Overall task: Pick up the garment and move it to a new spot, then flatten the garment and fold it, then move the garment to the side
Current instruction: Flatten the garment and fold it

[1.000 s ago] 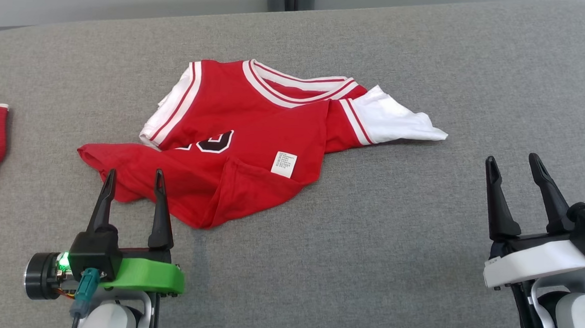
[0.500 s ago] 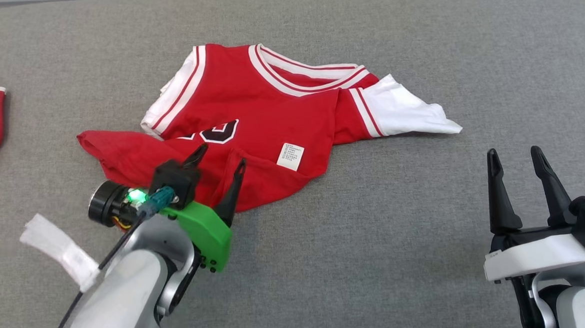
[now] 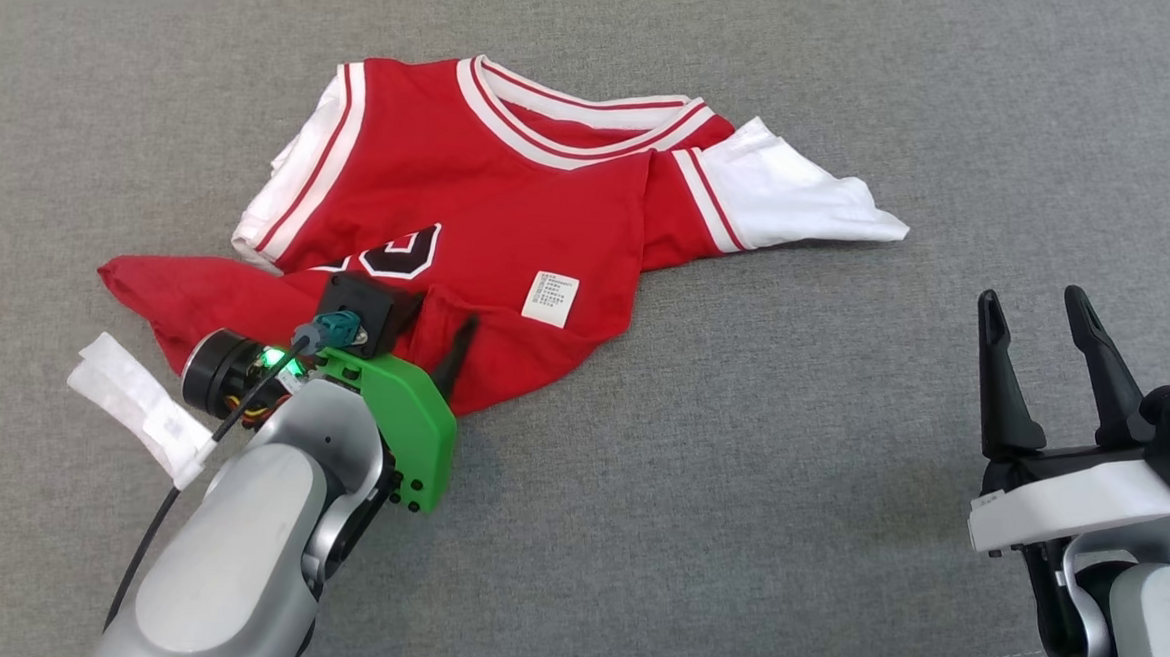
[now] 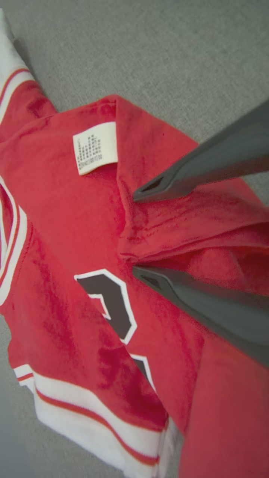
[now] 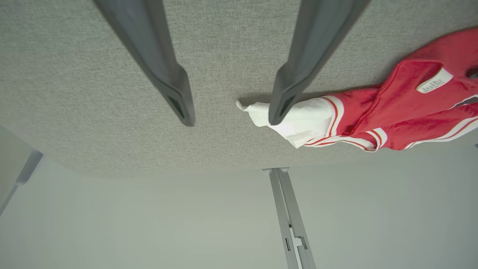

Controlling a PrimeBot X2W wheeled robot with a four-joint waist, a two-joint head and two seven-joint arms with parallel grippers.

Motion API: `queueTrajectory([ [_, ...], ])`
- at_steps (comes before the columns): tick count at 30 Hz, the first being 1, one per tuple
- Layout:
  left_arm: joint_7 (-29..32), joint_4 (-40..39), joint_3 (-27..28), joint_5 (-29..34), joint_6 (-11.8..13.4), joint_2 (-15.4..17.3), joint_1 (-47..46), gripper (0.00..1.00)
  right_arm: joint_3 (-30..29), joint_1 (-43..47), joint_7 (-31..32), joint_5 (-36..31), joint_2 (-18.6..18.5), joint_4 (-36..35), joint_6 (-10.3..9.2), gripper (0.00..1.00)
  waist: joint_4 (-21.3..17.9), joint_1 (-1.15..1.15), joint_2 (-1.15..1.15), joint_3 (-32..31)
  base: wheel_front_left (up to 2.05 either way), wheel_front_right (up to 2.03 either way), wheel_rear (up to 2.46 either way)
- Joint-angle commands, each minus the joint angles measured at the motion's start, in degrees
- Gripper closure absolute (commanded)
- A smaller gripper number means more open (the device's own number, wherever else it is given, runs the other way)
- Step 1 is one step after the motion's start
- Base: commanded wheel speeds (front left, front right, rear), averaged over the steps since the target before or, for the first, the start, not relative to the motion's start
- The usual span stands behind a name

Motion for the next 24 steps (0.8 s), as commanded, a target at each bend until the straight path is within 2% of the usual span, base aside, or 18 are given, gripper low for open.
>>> queueTrajectory([
  [1,-0.87,0.10,0.19,-0.14,-0.36,0.41,-0.98,1.00,-0.06,-0.80,-0.46,0.22,-0.04,0.27,-0.08,0.00,-0.06,0.00,0.00,0.11,0.00,0.00,0.00],
  [8,-4.06,-1.00,0.46,1.02,0.75,0.89,-1.56,1.00,-0.44,-2.05,-1.00,0.97,-1.45,3.10,-0.08,0.00,0.30,0.00,0.00,0.05,0.00,0.00,0.00],
  [13,-5.29,-3.58,0.62,1.46,1.96,1.03,-0.36,1.00,0.02,-4.87,-0.91,2.33,-4.23,7.76,-0.08,0.00,1.01,0.00,0.00,1.11,0.00,0.00,0.00],
  [24,-6.22,-10.07,-0.88,2.86,4.06,0.11,0.58,1.00,5.01,-16.23,-2.17,4.81,-8.53,17.64,-0.08,0.00,5.12,0.00,0.00,7.15,0.00,0.00,0.00],
])
